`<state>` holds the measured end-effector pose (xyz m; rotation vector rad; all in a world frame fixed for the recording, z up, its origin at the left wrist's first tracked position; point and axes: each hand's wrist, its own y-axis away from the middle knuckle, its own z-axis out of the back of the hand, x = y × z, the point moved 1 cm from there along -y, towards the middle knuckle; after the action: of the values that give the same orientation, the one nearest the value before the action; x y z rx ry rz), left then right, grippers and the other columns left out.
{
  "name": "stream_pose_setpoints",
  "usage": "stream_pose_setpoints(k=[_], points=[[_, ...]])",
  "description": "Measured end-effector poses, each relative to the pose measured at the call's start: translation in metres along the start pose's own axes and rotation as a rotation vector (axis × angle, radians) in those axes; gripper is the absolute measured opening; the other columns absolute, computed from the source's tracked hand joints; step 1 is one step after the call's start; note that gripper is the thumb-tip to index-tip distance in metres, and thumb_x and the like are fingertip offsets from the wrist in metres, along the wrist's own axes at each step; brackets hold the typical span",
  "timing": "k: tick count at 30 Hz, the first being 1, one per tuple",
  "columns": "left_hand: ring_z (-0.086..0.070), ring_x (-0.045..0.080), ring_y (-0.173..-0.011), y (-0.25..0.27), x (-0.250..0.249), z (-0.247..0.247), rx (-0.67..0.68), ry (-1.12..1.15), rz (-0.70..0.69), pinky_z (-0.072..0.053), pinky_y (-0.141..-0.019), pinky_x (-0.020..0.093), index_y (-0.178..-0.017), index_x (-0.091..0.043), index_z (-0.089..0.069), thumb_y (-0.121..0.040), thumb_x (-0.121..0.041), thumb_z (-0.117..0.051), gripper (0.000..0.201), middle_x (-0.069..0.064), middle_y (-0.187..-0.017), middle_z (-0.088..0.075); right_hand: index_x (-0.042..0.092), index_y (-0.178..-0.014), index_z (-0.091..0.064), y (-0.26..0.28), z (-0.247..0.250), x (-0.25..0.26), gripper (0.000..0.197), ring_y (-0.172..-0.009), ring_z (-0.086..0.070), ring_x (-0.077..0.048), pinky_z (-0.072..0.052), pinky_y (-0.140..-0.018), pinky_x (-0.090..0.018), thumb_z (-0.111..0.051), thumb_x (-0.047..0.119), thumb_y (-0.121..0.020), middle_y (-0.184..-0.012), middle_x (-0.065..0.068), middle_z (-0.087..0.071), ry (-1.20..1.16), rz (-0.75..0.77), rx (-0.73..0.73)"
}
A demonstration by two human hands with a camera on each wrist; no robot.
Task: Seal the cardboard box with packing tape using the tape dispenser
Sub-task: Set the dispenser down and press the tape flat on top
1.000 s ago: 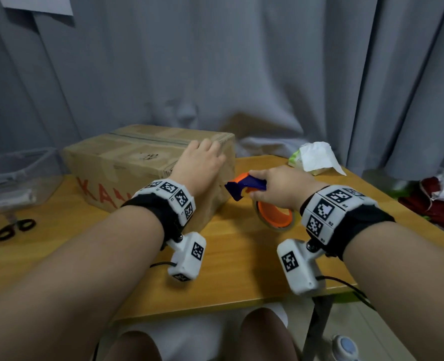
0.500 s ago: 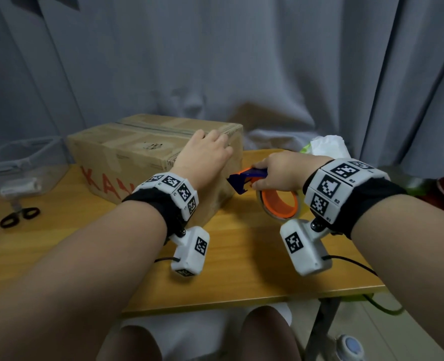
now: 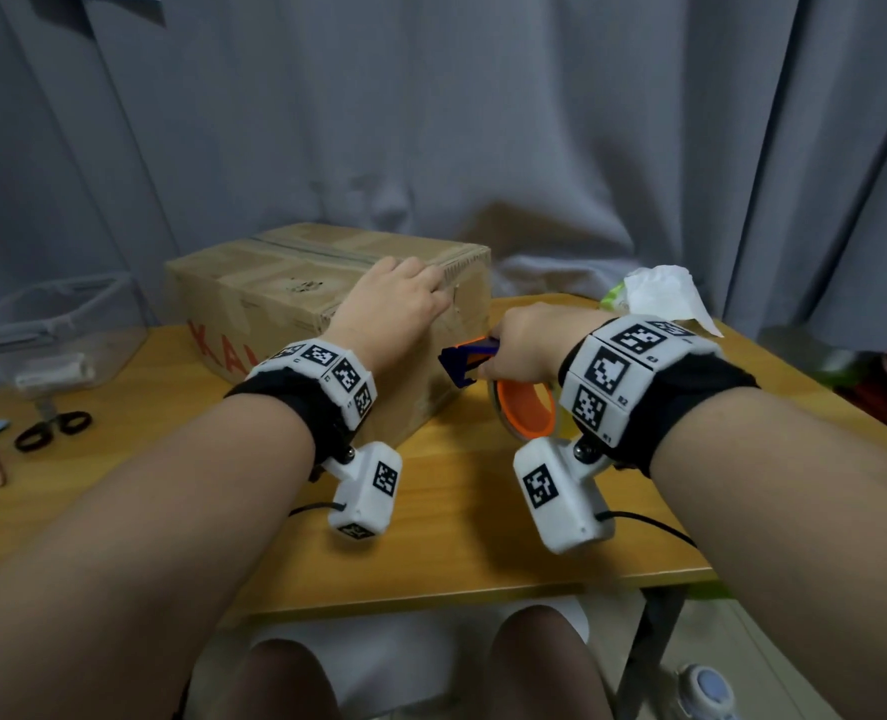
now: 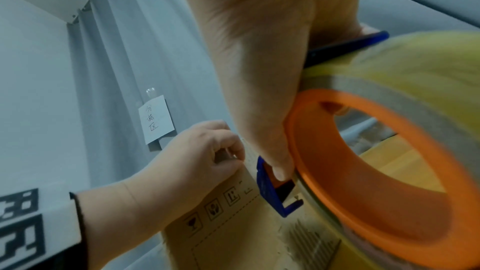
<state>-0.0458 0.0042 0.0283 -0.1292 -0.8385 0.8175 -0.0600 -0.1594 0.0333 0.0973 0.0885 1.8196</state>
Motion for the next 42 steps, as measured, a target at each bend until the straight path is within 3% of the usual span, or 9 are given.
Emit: stream_pose_setpoints(k=[10, 15, 19, 24, 28, 33, 35, 38, 42], points=[[-0.061, 0.023, -0.072, -0.002, -0.001, -0.005, -0.009, -0.011, -0.011, -0.045, -0.061, 0.029, -0.074, -0.021, -0.069, -0.073, -0.016, -0.032, 0.037, 0.001, -0.078, -0.062, 0.018, -0.096, -0.058, -0.008, 0.012, 0.007, 0.034, -0.081, -0.062, -0.024, -0.052, -0.082, -0.039, -0.062, 0.048, -0.08, -0.087, -0.005, -0.063, 0.044, -0.127, 0.021], [-0.059, 0.024, -0.074, -0.002, -0.002, -0.008, -0.046, 0.002, 0.001, -0.045, -0.064, 0.032, -0.077, -0.019, -0.069, -0.075, -0.014, -0.028, 0.042, 0.001, -0.08, -0.062, 0.024, -0.094, -0.065, 0.0, -0.014, -0.02, 0.029, -0.078, -0.063, -0.023, -0.052, -0.075, -0.036, -0.061, 0.047, -0.078, -0.081, 0.001, -0.064, 0.024, -0.193, 0.023], [-0.059, 0.025, -0.067, -0.004, -0.001, -0.007, -0.111, -0.005, 0.027, -0.046, -0.06, 0.031, -0.073, -0.018, -0.068, -0.074, -0.014, -0.032, 0.036, 0.003, -0.074, -0.06, 0.019, -0.122, -0.05, 0.007, -0.02, -0.061, 0.043, -0.1, -0.058, -0.029, -0.045, -0.082, -0.036, -0.047, 0.049, -0.092, -0.108, -0.006, -0.062, -0.379, -0.229, -0.289], [-0.057, 0.027, -0.067, -0.002, -0.004, -0.006, -0.129, 0.072, 0.106, -0.043, -0.064, 0.033, -0.075, -0.017, -0.065, -0.076, -0.014, -0.033, 0.033, 0.006, -0.078, -0.057, 0.004, -0.099, -0.058, -0.011, -0.061, -0.091, 0.052, -0.091, -0.054, -0.031, -0.043, -0.084, -0.038, -0.045, 0.054, -0.092, -0.1, -0.017, -0.056, -1.001, -0.439, -0.248], [-0.056, 0.027, -0.073, -0.003, -0.006, -0.004, -0.094, 0.08, 0.178, -0.041, -0.07, 0.036, -0.081, -0.016, -0.064, -0.081, -0.012, -0.042, 0.023, 0.006, -0.083, -0.055, -0.003, -0.115, -0.058, -0.029, -0.099, -0.096, 0.067, -0.109, -0.054, -0.037, -0.042, -0.1, -0.047, -0.032, 0.056, -0.095, -0.12, -0.021, -0.059, -1.103, -0.531, -0.183], [-0.057, 0.028, -0.075, -0.004, -0.006, -0.003, -0.076, 0.103, 0.211, -0.04, -0.071, 0.037, -0.083, -0.015, -0.064, -0.085, -0.009, -0.056, 0.01, 0.008, -0.085, -0.054, -0.005, -0.113, -0.058, -0.033, -0.089, -0.086, 0.058, -0.104, -0.054, -0.035, -0.041, -0.086, -0.036, -0.037, 0.047, -0.097, -0.118, -0.023, -0.058, -0.674, -0.559, -0.165], [-0.057, 0.028, -0.071, -0.004, -0.005, -0.004, -0.091, 0.096, 0.223, -0.04, -0.069, 0.037, -0.081, -0.016, -0.064, -0.085, -0.01, -0.057, 0.009, 0.008, -0.084, -0.054, 0.004, -0.119, -0.056, -0.032, -0.073, -0.078, 0.052, -0.112, -0.05, -0.034, -0.04, -0.09, -0.038, -0.047, 0.049, -0.092, -0.123, -0.019, -0.054, -0.469, -0.549, -0.369], [-0.058, 0.027, -0.066, -0.005, -0.005, -0.004, -0.113, 0.106, 0.237, -0.041, -0.066, 0.035, -0.078, -0.016, -0.064, -0.083, -0.013, -0.06, 0.007, 0.008, -0.081, -0.055, 0.014, -0.106, -0.058, -0.044, -0.051, -0.054, 0.046, -0.101, -0.054, -0.027, -0.044, -0.083, -0.036, -0.049, 0.055, -0.088, -0.103, -0.008, -0.06, -0.891, -0.303, -0.554], [-0.058, 0.027, -0.066, -0.006, -0.006, -0.003, -0.085, 0.138, 0.252, -0.04, -0.064, 0.035, -0.077, -0.017, -0.063, -0.082, -0.017, -0.061, 0.006, 0.007, -0.079, -0.055, 0.012, -0.08, -0.054, -0.047, -0.033, -0.011, 0.049, -0.057, -0.053, -0.019, -0.043, -0.052, -0.023, -0.057, 0.061, -0.081, -0.064, -0.003, -0.054, -1.608, -0.233, -0.12]])
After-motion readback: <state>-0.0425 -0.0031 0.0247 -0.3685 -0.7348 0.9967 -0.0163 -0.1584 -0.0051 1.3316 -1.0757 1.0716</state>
